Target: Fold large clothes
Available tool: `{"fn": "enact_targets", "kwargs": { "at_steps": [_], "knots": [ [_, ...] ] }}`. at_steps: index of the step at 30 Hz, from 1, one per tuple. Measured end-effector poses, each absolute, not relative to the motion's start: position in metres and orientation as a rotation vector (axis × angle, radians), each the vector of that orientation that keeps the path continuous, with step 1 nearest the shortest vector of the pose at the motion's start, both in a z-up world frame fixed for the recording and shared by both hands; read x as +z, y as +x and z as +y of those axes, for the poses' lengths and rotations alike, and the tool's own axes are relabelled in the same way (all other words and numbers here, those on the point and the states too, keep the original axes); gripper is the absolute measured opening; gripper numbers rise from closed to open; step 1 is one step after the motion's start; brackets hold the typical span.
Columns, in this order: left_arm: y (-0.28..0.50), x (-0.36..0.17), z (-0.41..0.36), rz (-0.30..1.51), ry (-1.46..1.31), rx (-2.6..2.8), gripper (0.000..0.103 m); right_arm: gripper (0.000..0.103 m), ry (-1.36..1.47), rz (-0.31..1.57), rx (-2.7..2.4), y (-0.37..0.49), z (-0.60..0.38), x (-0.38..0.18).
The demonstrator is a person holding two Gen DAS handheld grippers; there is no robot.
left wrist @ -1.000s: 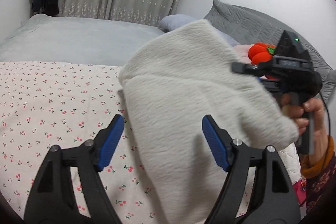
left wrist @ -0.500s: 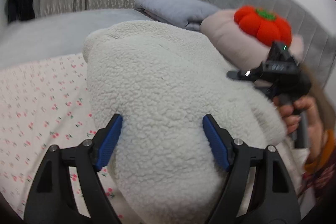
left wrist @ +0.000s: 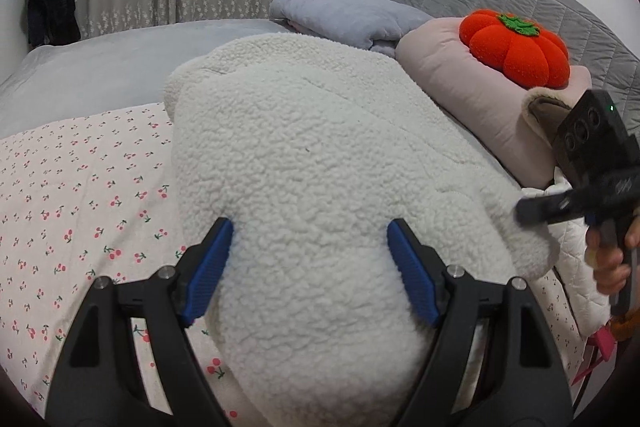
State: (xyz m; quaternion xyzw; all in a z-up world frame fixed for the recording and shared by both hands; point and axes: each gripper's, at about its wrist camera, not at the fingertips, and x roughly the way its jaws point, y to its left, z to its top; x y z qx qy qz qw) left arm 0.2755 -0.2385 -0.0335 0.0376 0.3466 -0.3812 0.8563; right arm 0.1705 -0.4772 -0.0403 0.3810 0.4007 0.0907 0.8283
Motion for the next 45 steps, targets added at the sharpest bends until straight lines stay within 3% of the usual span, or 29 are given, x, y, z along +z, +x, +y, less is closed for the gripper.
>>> {"fn": "enact_targets", "kwargs": {
  "at_steps": [4, 7, 12, 15, 16, 17, 19, 20, 34, 35, 37, 39, 42, 45],
  "knots": [
    [0.283, -0.018, -0.227, 0.724, 0.015, -0.798, 0.078, 0.020, 0.791, 0.753, 0.173, 0.163, -0.477, -0.009],
    [0.287, 0.004, -0.222, 0.663, -0.027, -0.782, 0.068, 0.008, 0.786, 0.649, 0.180, 0.142, -0.492, 0.017],
    [0.286, -0.011, -0.255, 0.712, 0.057, -0.809, 0.063, 0.002, 0.805, 0.691, 0.070, 0.115, -0.514, -0.011],
    [0.276, -0.030, -0.271, 0.680, 0.105, -0.818, 0.063, 0.007, 0.826, 0.739, 0.036, 0.103, -0.522, -0.037],
    [0.272, -0.031, -0.274, 0.665, 0.112, -0.814, 0.063, 0.013, 0.849, 0.729, 0.034, 0.101, -0.525, -0.036],
    [0.269, -0.031, -0.276, 0.653, 0.117, -0.810, 0.064, 0.023, 0.874, 0.712, 0.037, 0.100, -0.529, -0.037],
    [0.268, -0.030, -0.277, 0.644, 0.124, -0.812, 0.064, 0.073, 0.918, 0.659, 0.039, 0.107, -0.538, -0.031],
    [0.268, -0.030, -0.276, 0.644, 0.126, -0.813, 0.064, 0.075, 0.923, 0.632, 0.041, 0.110, -0.538, -0.024],
    [0.272, -0.028, -0.270, 0.642, 0.130, -0.844, 0.066, 0.075, 0.914, 0.796, 0.031, 0.238, -0.535, -0.039],
    [0.272, -0.028, -0.270, 0.641, 0.133, -0.845, 0.067, 0.072, 0.901, 0.802, 0.031, 0.241, -0.532, -0.036],
    [0.272, -0.028, -0.269, 0.638, 0.132, -0.843, 0.068, 0.056, 0.842, 0.813, 0.030, 0.245, -0.521, -0.025],
    [0.273, -0.028, -0.266, 0.637, 0.125, -0.844, 0.068, 0.051, 0.759, 0.777, 0.035, 0.243, -0.509, -0.012],
    [0.275, -0.028, -0.262, 0.641, 0.099, -0.847, 0.069, 0.050, 0.701, 0.763, 0.065, 0.242, -0.498, -0.002],
    [0.274, -0.028, -0.262, 0.640, 0.100, -0.843, 0.069, 0.049, 0.705, 0.873, 0.032, 0.257, -0.495, -0.022]
  ]
}}
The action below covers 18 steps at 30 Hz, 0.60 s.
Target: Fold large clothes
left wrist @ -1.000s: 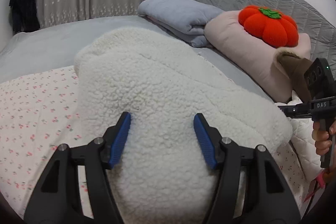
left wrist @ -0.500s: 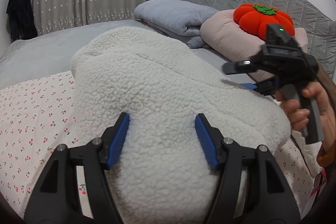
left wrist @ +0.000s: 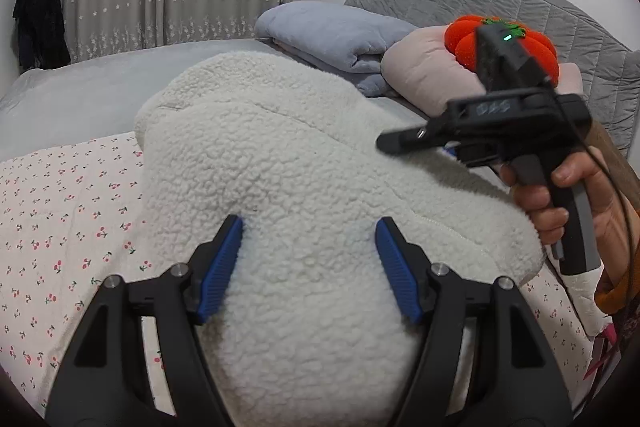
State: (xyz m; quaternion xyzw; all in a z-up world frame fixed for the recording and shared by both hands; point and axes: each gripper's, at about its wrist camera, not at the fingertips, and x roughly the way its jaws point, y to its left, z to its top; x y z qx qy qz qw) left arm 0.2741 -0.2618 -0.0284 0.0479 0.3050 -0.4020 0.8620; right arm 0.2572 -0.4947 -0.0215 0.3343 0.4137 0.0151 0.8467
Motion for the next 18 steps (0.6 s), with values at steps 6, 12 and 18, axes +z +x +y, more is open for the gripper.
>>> {"fn": "enact_targets", "kwargs": {
  "at_steps": [6, 12, 18],
  "knots": [
    [0.297, -0.011, -0.240, 0.634, 0.033, -0.819, 0.069, 0.026, 0.566, 0.833, -0.002, 0.245, -0.471, 0.008],
    [0.323, -0.008, -0.248, 0.713, -0.042, -0.855, 0.059, 0.024, 0.645, 0.693, 0.024, 0.193, -0.504, 0.031],
    [0.285, -0.030, -0.326, 0.642, 0.221, -0.824, 0.059, 0.028, 0.771, 0.762, -0.104, 0.180, -0.551, -0.032]
  ]
}}
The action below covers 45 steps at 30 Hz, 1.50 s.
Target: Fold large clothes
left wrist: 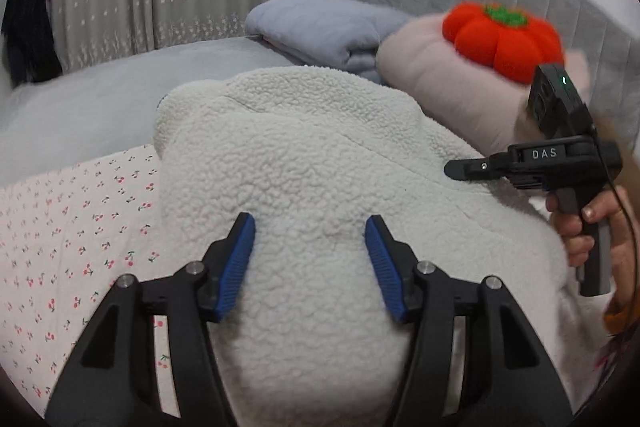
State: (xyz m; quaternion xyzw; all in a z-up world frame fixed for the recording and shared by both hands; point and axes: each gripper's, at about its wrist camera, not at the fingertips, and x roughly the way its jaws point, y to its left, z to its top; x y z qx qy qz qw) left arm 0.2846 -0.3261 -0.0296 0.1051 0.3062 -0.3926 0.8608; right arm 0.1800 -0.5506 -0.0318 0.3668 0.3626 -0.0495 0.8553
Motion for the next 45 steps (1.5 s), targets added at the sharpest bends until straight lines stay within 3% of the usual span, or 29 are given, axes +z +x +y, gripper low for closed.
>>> {"fn": "enact_targets", "kwargs": {
  "at_steps": [2, 4, 7, 17, 25, 32, 34, 35, 36, 37, 38, 39, 45],
  "knots": [
    [0.273, -0.044, -0.340, 0.580, 0.297, -0.776, 0.059, 0.036, 0.808, 0.763, -0.135, 0.180, -0.558, -0.057],
    [0.266, -0.047, -0.340, 0.540, 0.308, -0.764, 0.059, 0.054, 0.875, 0.724, -0.153, 0.172, -0.563, -0.070],
    [0.272, -0.038, -0.326, 0.555, 0.267, -0.798, 0.059, 0.064, 0.890, 0.689, -0.158, 0.159, -0.566, -0.061],
    [0.246, 0.007, -0.287, 0.576, 0.248, -0.953, 0.059, 0.064, 0.483, 0.545, -0.151, 0.116, -0.470, 0.028],
    [0.205, -0.047, -0.292, 0.530, 0.399, -0.976, 0.059, 0.064, 0.333, 0.690, -0.231, 0.138, -0.430, -0.044],
    [0.193, -0.043, -0.291, 0.499, 0.411, -0.913, 0.059, 0.065, 0.310, 0.722, -0.258, 0.142, -0.426, -0.032],
    [0.197, -0.028, -0.282, 0.528, 0.393, -0.918, 0.062, 0.070, 0.350, 0.701, -0.221, 0.135, -0.430, -0.018],
    [0.201, -0.020, -0.276, 0.550, 0.370, -0.918, 0.070, 0.074, 0.380, 0.679, -0.204, 0.131, -0.436, -0.009],
    [0.208, -0.013, -0.269, 0.575, 0.338, -0.906, 0.083, 0.089, 0.411, 0.655, -0.211, 0.126, -0.443, -0.003],
    [0.217, -0.006, -0.261, 0.600, 0.294, -0.891, 0.088, 0.099, 0.435, 0.633, -0.226, 0.124, -0.453, 0.001],
    [0.226, -0.002, -0.255, 0.631, 0.251, -0.885, 0.094, 0.102, 0.454, 0.624, -0.232, 0.124, -0.460, 0.003],
    [0.238, -0.001, -0.251, 0.687, 0.216, -0.882, 0.099, 0.103, 0.485, 0.641, -0.224, 0.128, -0.472, 0.002],
    [0.309, -0.034, -0.254, 1.027, 0.088, -0.869, 0.103, 0.103, 0.815, 0.884, -0.118, 0.169, -0.529, -0.064]
  ]
}}
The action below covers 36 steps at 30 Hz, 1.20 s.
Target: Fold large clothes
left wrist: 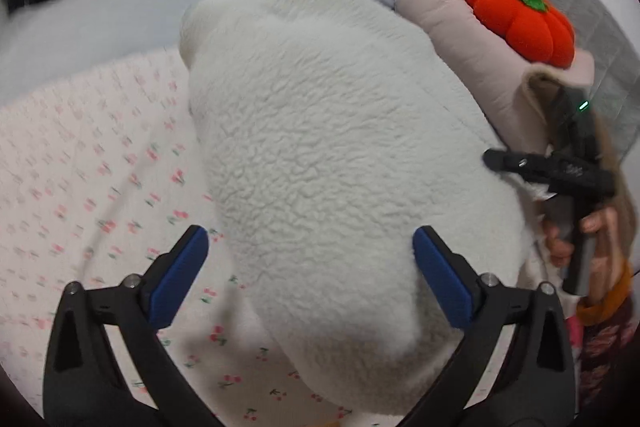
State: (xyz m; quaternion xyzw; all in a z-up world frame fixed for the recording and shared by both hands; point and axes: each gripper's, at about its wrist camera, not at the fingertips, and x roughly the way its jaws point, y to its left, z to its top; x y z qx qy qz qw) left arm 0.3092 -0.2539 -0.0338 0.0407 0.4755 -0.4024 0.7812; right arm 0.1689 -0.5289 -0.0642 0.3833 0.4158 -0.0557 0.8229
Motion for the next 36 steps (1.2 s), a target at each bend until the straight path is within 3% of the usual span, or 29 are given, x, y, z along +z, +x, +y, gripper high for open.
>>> {"fn": "enact_targets", "kwargs": {
  "at_steps": [6, 17, 25, 31, 36],
  "knots": [
    [0.356, -0.085, -0.250, 1.309, -0.226, -1.038, 0.103, 0.103, 1.163, 0.925, 0.181, 0.194, -0.558, -0.129],
    [0.384, -0.130, -0.218, 1.424, -0.547, -1.242, 0.103, 0.103, 1.149, 1.000, 0.347, 0.240, -0.569, -0.145],
    [0.379, -0.146, -0.227, 1.338, -0.650, -1.347, 0.103, 0.103, 1.083, 0.990, 0.419, 0.285, -0.573, -0.151],
    [0.357, -0.134, -0.204, 1.236, -0.708, -1.425, 0.103, 0.103, 0.990, 0.874, 0.516, 0.293, -0.544, -0.122],
    [0.334, -0.107, -0.162, 1.226, -0.716, -1.413, 0.103, 0.103, 0.972, 0.893, 0.542, 0.295, -0.507, -0.093]
  ]
}}
